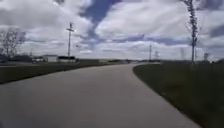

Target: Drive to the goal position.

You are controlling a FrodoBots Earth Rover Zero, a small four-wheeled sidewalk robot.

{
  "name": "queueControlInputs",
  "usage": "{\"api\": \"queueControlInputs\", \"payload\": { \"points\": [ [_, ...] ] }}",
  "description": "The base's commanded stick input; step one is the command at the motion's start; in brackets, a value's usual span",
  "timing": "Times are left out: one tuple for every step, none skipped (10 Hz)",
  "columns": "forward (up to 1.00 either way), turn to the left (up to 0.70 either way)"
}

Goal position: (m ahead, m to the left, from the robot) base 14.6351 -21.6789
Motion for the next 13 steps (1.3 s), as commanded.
{"api": "queueControlInputs", "payload": {
  "points": [
    [1.00,-0.05],
    [1.00,0.00],
    [1.00,0.00],
    [1.00,0.00],
    [1.00,0.00],
    [1.00,0.00],
    [1.00,-0.19],
    [1.00,-0.25],
    [1.00,-0.12],
    [1.00,0.00],
    [1.00,0.00],
    [1.00,0.00],
    [1.00,0.00]
  ]
}}
